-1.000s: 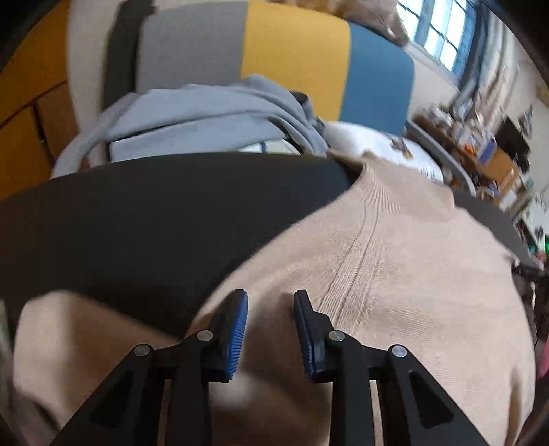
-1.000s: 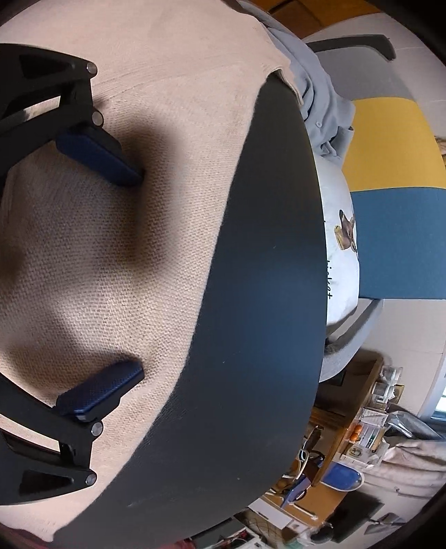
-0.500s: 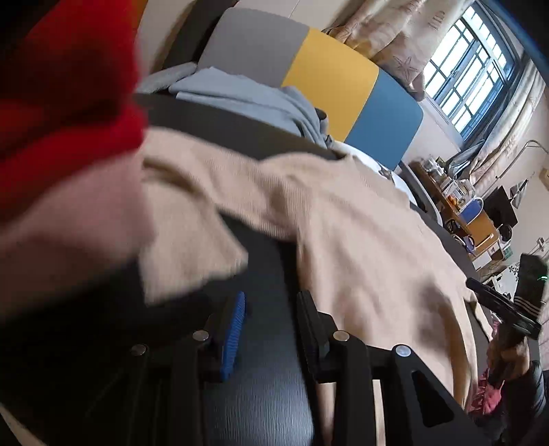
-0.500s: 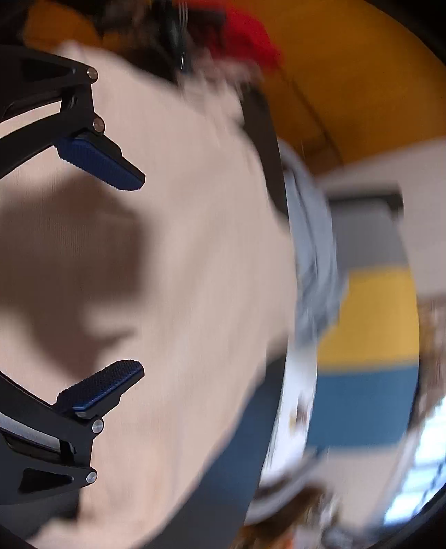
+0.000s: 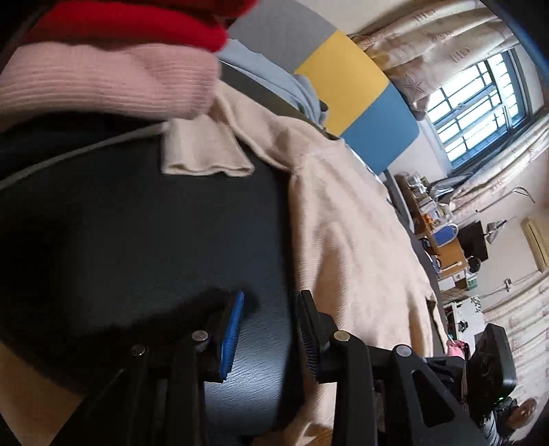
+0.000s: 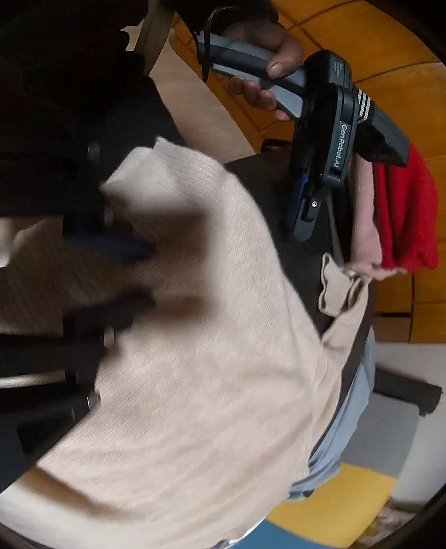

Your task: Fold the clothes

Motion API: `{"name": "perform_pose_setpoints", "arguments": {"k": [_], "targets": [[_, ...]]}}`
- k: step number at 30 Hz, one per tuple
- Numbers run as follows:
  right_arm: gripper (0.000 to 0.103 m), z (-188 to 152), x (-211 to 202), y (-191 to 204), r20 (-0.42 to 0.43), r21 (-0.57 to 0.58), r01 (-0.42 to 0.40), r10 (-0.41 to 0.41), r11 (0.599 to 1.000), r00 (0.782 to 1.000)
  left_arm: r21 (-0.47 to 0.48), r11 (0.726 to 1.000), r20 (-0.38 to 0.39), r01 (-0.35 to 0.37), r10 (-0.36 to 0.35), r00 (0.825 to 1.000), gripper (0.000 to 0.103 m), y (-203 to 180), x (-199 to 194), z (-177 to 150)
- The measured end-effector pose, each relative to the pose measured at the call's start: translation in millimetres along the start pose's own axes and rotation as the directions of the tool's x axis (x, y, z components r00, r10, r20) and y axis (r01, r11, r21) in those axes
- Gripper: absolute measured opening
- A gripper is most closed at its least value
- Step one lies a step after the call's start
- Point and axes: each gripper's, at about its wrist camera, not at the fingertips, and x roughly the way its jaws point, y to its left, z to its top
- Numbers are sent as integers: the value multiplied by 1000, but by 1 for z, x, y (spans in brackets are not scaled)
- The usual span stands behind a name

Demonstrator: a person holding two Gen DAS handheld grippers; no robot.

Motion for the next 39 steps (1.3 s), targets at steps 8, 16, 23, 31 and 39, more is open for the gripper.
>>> {"name": "perform_pose_setpoints", "arguments": {"k": [8,16,23,31,39], "targets": [[1,-33,-44,8,14,39,-25,24,999,1000,-27,1000,-15,10,-10,1000,37,-11,33,28],[101,-17,-40,3,103,33,30,-33,999,994,42,999,-69,-15,17,997,35,-28,63,57],[7,-21,-20,13,-2,-17,36,-36,999,999,257,961,-8,-103,109,994,3,-51,47,67],[38,-58,-26,6,-96,90,-181,190,979,977,296,931,-1,-214,224,974,17,-49,31,73],[60,-112,-123,-76,134,438,-47,-13,898,991,477,871,3,-116,130,991,22,-109,48,58]]}}
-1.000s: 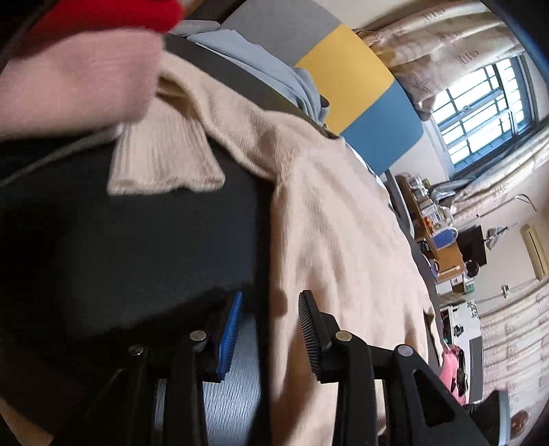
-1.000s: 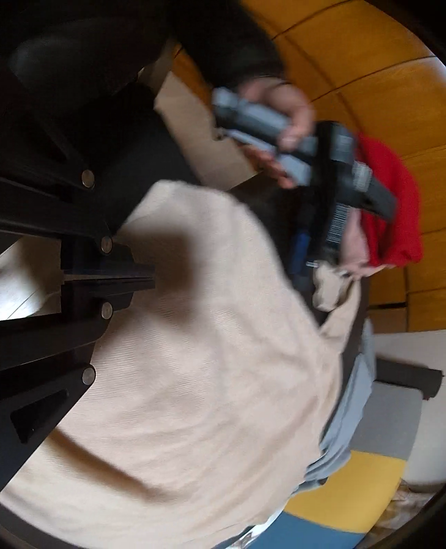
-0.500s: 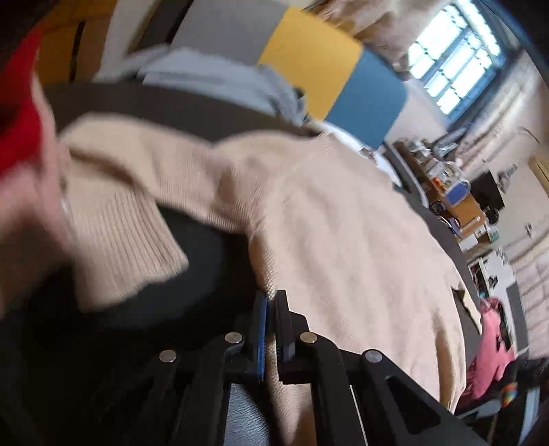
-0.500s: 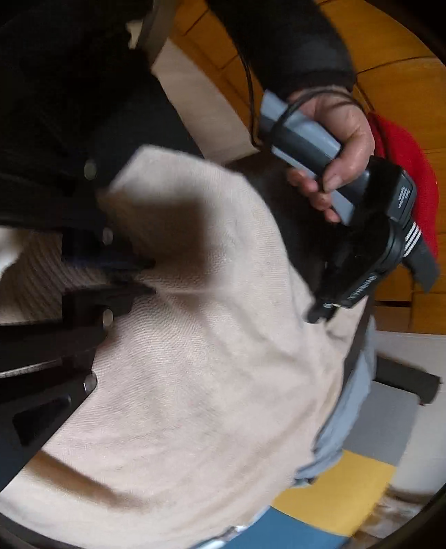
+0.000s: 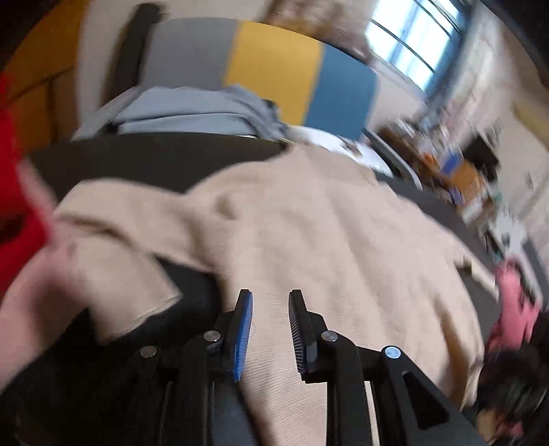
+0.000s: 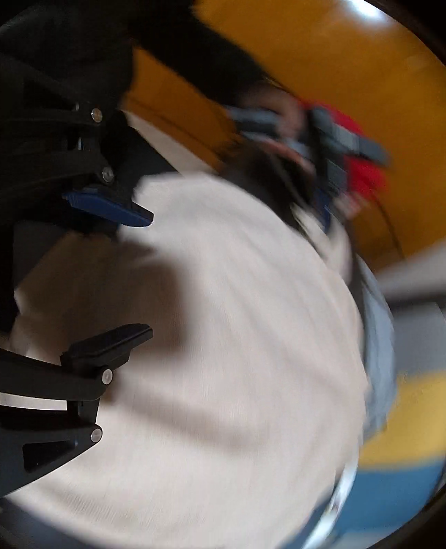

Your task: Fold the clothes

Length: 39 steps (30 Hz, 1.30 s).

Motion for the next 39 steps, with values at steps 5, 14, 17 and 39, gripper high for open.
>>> {"name": "perform_pose_setpoints", "arguments": {"k": [5,14,17,39], "targets": [[60,-20,-29,-76,-13,184,70,-69,980,998,126,992,-143,20,-2,990,22,-36,42,-15],[29,-42,-60,-130,63,381,228,-271,896,960,137,990,-153,-16,37,988,25,-24,46,-22],[32,-39,-67,-135,128,437,188,-268,879,955,158,987,-108,-30,48,993,23,-31,40,-25],[40,4,-43,-115,32,185,376,-388,908,921,254,963,1,-93,96,995,26,-37,1,-46]]}}
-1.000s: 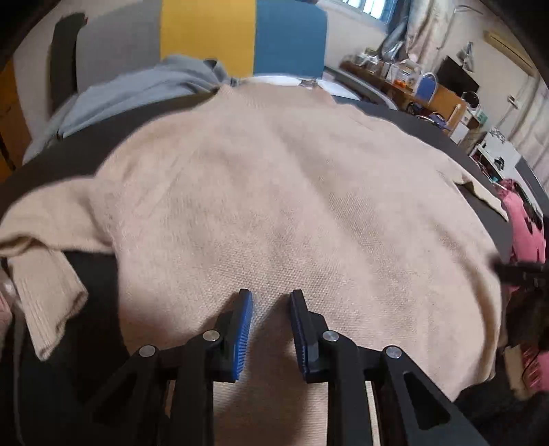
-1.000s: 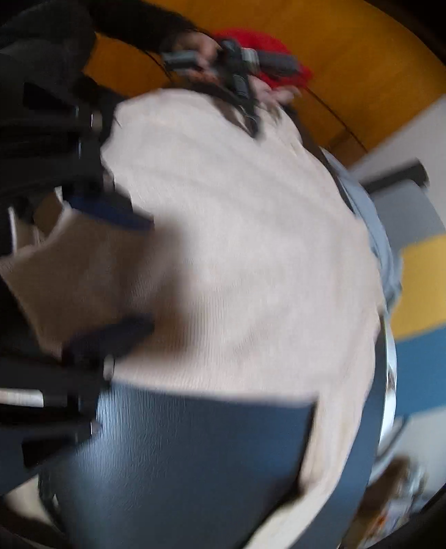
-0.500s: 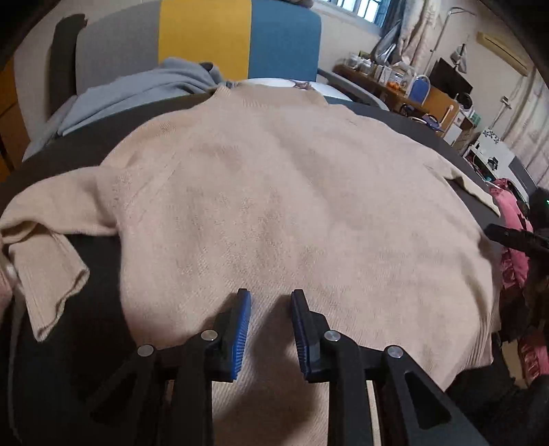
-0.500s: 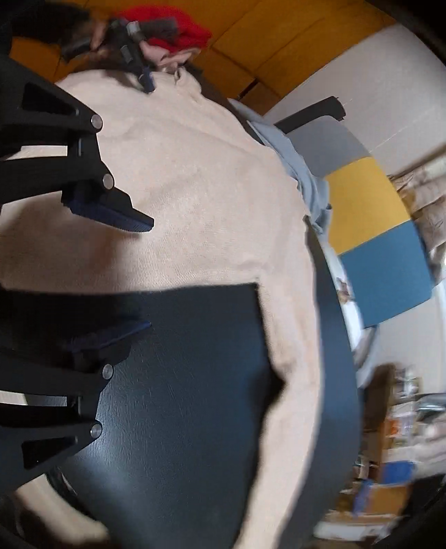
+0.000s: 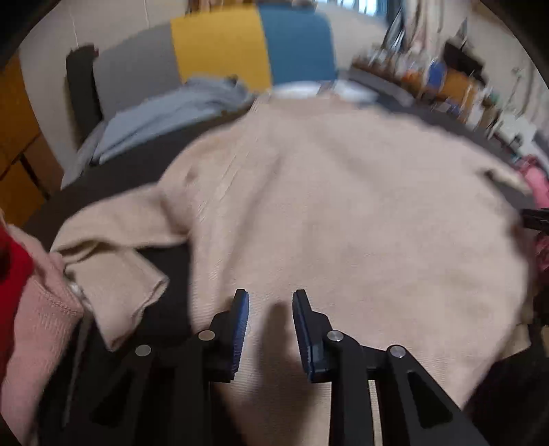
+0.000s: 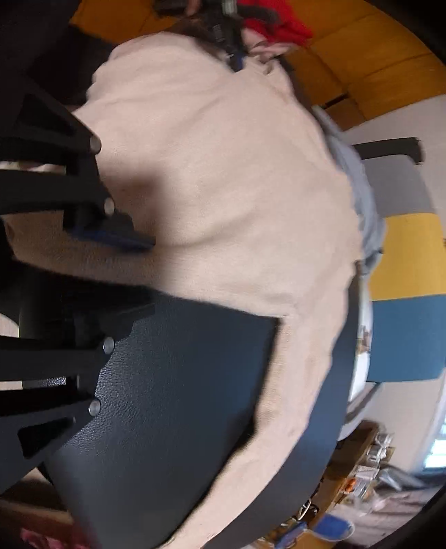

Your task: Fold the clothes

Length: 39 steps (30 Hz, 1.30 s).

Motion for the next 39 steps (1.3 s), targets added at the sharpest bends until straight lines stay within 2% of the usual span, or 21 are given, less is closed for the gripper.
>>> {"name": "perform_pose_setpoints", "arguments": {"k": [1,3,5,7,10,12,14,16,19,22,23,24,25,29,32,34,36,39], "targets": [[48,4,-8,4,36,-7,-3,3,1000,999,2,1000,15,21,-21,1000,27,-6,-3,-2],[56,10,-8,22,43,-42,-47,49,998,998,13,999,30,52,-53,998,27,-18,-6,-5],[56,15,-6,41,42,-78,-96,100,992,994,53,998,-23,41,-40,999,27,-29,2,-18],[62,20,-4,60,38,-115,-145,150,983,988,60,998,-72,37,-32,997,28,-29,9,-28],[66,7,20,88,-73,-155,-206,197,966,978,24,999,-96,36,-34,995,28,-21,11,-38],[66,-9,31,102,-155,-164,-266,241,950,958,-9,998,-119,60,-61,991,28,-15,6,-40],[68,-26,30,112,-143,-242,-242,212,940,967,-45,995,-142,85,-91,986,27,-9,1,-41],[68,-28,26,107,-163,-206,-265,234,942,958,-81,986,-127,149,-158,979,27,-3,-2,-32],[67,-8,23,90,-201,-107,-341,316,934,927,-129,971,-26,200,-205,978,28,4,-9,-11],[69,21,14,81,-116,-147,-293,277,945,954,-145,972,59,185,-178,982,31,14,6,33],[71,34,14,78,-77,-155,-262,253,952,964,-132,977,77,170,-160,984,31,14,14,47],[79,46,15,75,-39,-155,-233,230,960,972,-120,981,96,154,-143,985,32,15,22,62],[85,60,20,73,-1,-150,-216,218,965,976,-111,985,102,131,-120,988,32,17,32,76],[89,117,55,67,95,-114,-159,170,981,981,-121,990,103,72,-60,993,33,30,80,119],[89,143,100,63,106,-77,-81,89,994,990,-126,991,59,-40,48,997,33,41,117,124],[89,149,129,59,86,-61,-12,17,998,996,-154,984,13,-85,88,996,36,55,137,112],[89,148,154,47,47,-45,52,-50,998,998,-229,972,42,-54,65,997,36,70,132,107],[89,143,157,34,50,-8,68,-68,998,996,-313,949,60,-26,47,997,36,91,135,102]]}}
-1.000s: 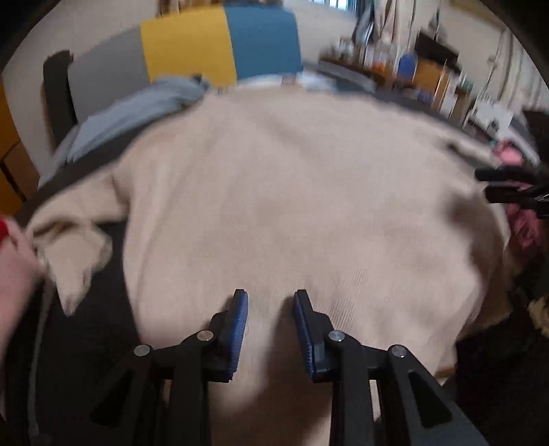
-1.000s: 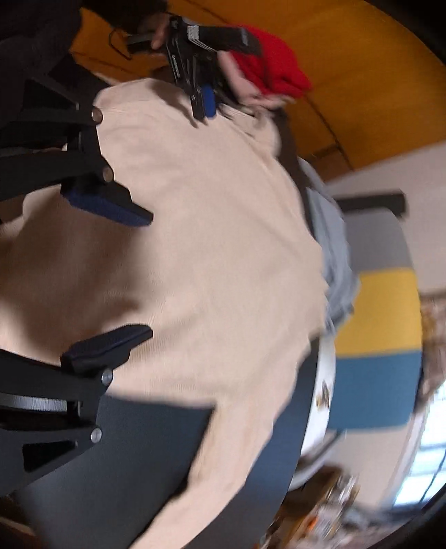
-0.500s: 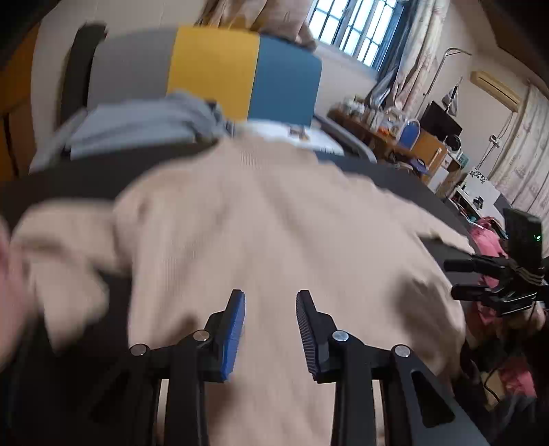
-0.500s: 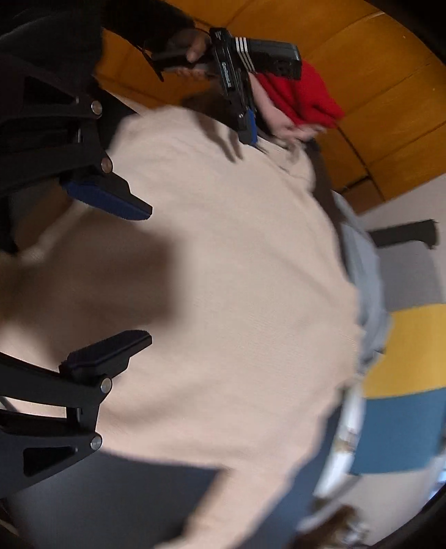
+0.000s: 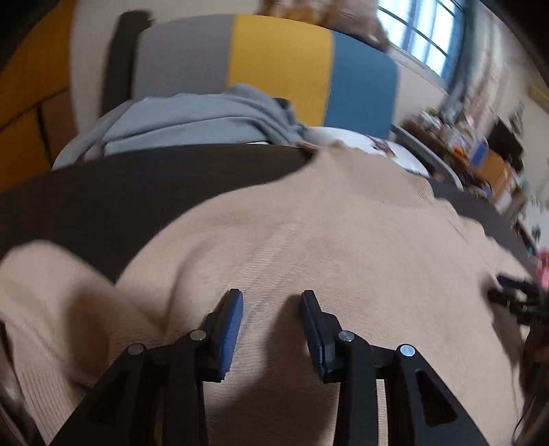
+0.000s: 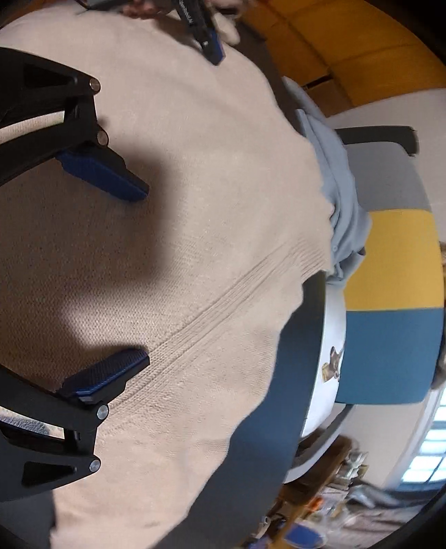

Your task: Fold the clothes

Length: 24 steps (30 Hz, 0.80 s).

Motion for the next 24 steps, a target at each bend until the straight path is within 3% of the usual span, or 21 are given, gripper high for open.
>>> {"name": "perform_pose_setpoints", "arguments": {"k": [6,7,10,13,15,16,19,22,24], "targets": [[96,8,6,-12,-1,27,-32,32,999,999,97,987,10,-126,126,992,36,-24,2,-6],[95,7,1,-19,25,61,-77,76,995,997,115,982,13,-148,147,989,36,-28,2,-7],[92,2,-31,-56,155,215,-224,193,951,969,85,989,7,-118,118,993,37,-21,3,-4],[92,-24,-72,-126,296,446,-332,214,831,931,98,985,10,-144,144,990,38,-23,-3,-10],[92,-57,-101,-182,375,593,-358,146,721,915,118,977,15,-178,178,984,41,-27,-4,-12],[92,-81,-120,-214,391,668,-334,67,665,918,120,975,16,-185,184,983,42,-28,-4,-12],[92,-139,-165,-279,355,797,-210,-157,566,922,111,977,15,-182,181,983,43,-26,-4,-13],[91,-185,-199,-327,295,887,-133,-321,442,900,97,981,12,-166,165,986,44,-23,-3,-11],[88,-200,-204,-347,275,915,-141,-330,377,903,95,982,10,-165,165,986,44,-22,-3,-11]]}}
